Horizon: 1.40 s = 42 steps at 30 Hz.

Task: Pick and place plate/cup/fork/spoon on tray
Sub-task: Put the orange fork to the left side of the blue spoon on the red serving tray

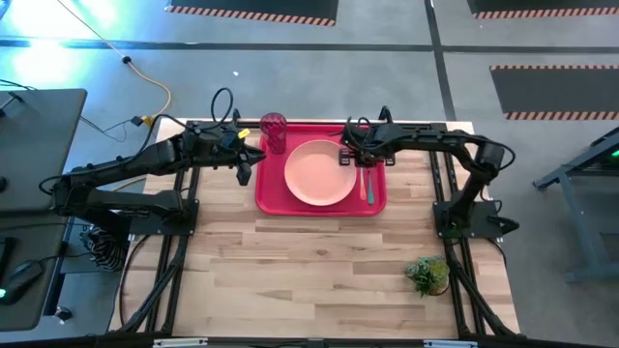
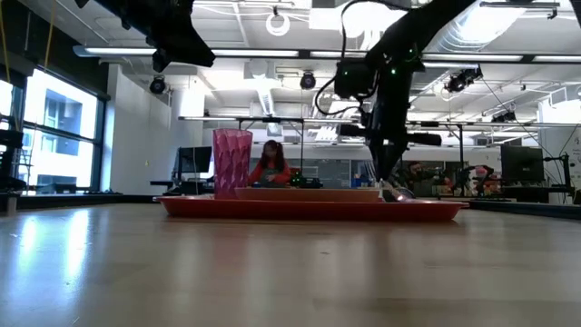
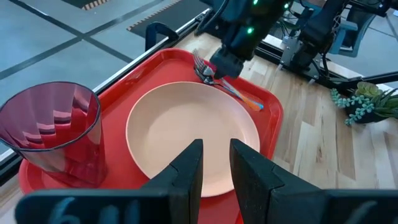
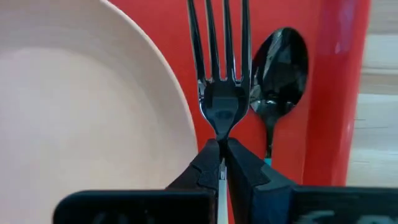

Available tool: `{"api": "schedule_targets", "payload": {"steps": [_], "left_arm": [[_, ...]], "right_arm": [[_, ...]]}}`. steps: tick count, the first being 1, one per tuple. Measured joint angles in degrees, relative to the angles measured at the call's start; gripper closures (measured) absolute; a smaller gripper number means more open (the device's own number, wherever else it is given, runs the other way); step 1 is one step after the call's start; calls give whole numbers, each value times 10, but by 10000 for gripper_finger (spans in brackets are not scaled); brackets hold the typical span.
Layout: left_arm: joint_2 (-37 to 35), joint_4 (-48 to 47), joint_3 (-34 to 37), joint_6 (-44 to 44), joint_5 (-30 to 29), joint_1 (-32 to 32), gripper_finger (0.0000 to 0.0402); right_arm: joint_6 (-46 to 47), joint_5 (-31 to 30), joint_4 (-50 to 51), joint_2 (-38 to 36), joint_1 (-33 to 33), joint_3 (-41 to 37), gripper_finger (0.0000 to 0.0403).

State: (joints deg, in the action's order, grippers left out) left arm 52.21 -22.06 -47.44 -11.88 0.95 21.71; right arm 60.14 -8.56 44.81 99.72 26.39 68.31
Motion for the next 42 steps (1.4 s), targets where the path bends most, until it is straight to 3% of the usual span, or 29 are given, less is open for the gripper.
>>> {"api": "schedule_targets", "payload": {"steps": [24,42], "left_arm": [[0,0,0,1,0,0,332],[0,-1,0,1,0,0,332]], "right_arm": [[14,57,-27,73,26,0,402],[16,45,-27,72,33,0,389]]}}
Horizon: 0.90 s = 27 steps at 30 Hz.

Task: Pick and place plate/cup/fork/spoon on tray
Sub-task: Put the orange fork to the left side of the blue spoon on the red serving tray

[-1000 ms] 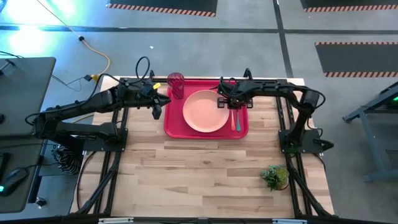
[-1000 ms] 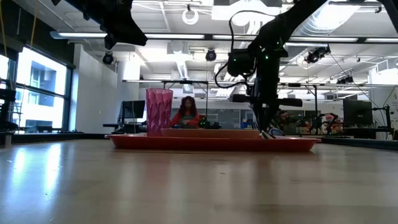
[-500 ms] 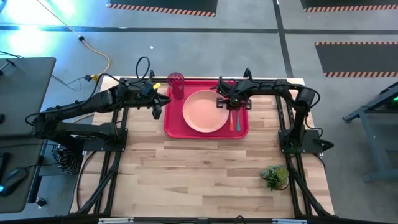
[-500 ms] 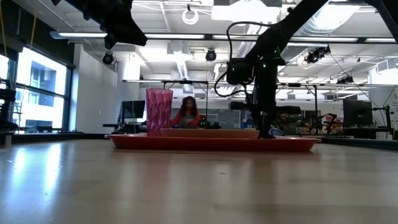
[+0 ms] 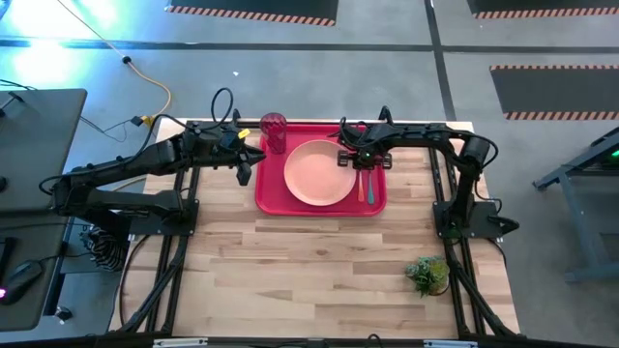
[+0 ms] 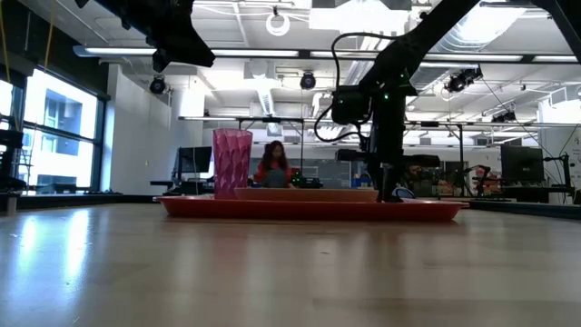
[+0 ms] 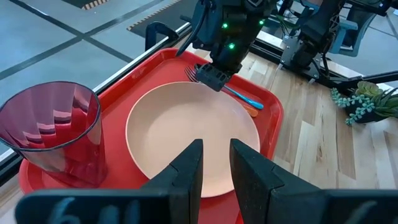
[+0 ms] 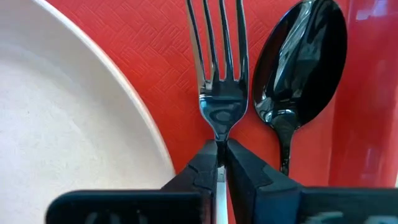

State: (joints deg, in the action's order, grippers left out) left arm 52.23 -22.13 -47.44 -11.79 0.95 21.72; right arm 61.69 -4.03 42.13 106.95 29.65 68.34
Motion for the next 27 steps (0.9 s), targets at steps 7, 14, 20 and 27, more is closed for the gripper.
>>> {"api": "schedule_targets", "payload": {"steps": [7,14,20,27], "left_arm": [[0,0,0,0,0,0,332],[0,0,0,0,0,0,332],[0,0,0,0,0,0,332],[0,0,0,0,0,0,332]], "right_arm": [[11,-3,1,0,0,0,377],[16,-3,13,0,0,0,375],[15,-3,27,0,0,0,375],[14,-3,24,-1,0,0,375]]}}
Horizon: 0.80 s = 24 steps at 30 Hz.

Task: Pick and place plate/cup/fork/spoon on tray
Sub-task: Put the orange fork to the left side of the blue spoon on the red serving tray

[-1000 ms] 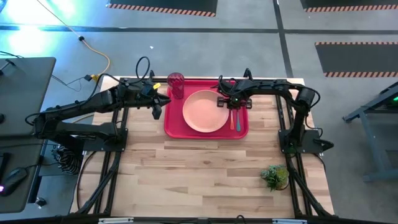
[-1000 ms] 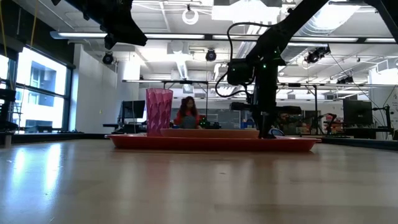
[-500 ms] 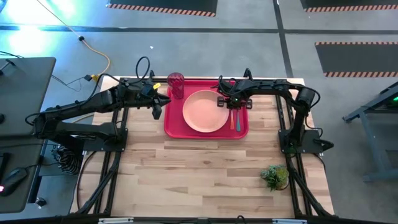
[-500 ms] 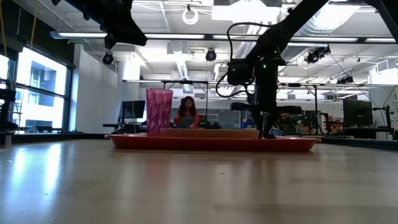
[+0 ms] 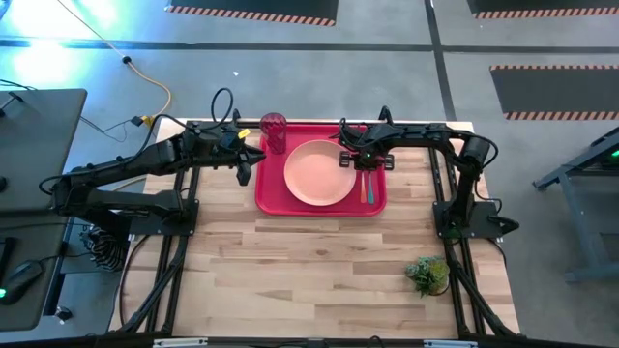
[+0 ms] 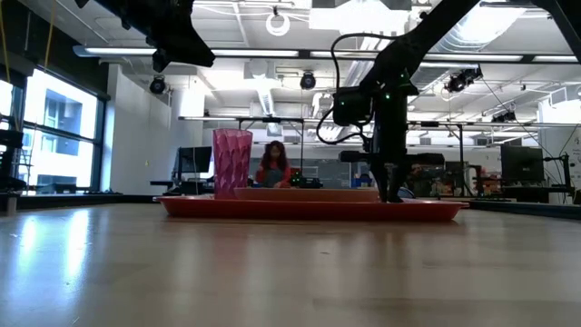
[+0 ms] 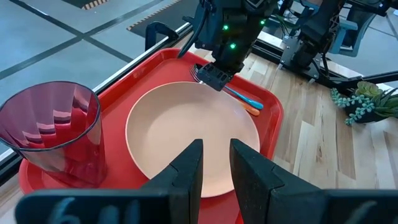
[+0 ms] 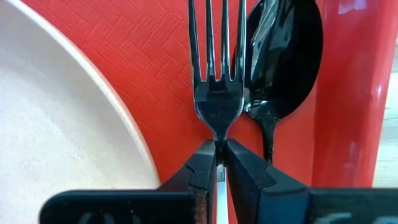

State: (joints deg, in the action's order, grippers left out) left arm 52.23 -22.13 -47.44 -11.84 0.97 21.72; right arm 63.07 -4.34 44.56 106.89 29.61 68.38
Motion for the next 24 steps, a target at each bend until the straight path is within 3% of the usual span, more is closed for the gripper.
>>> {"api": "schedule_targets", "payload": {"steps": [24], "left_arm": [[0,0,0,-1,0,0,332]], "right_arm": [[12,14,-3,0,0,0,375]]}}
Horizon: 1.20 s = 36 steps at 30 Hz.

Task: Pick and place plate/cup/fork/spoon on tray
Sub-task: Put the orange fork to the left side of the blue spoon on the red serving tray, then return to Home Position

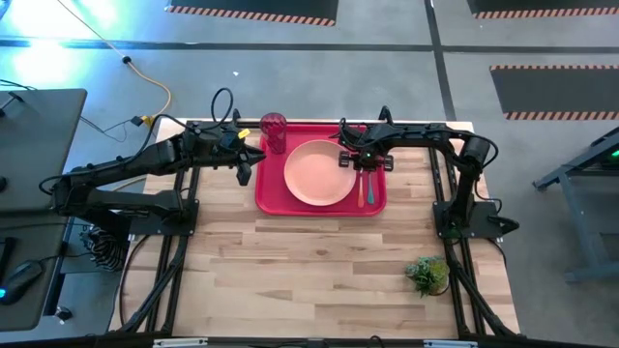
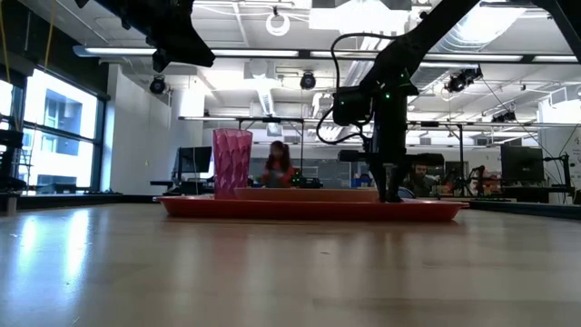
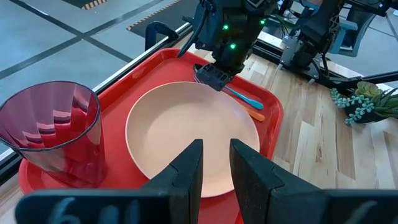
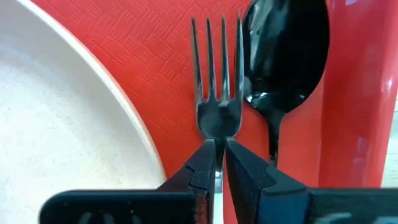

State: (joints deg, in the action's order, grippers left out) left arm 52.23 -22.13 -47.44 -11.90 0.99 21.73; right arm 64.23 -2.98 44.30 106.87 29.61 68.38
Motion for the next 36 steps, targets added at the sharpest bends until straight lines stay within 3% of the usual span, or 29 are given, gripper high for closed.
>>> {"api": "schedule_targets", "payload": {"steps": [21,30,36], "left_arm": [[0,0,0,0,0,0,332],[-26,18,0,-1,22,0,332],[-75,19,0,-14,62,0,332]], "right_arm": [[-2,-4,3,-10,-1,0,375],[-14,-37,-2,-95,-3,2,375],[-52,-30,-70,-166,-30,3,375]]}}
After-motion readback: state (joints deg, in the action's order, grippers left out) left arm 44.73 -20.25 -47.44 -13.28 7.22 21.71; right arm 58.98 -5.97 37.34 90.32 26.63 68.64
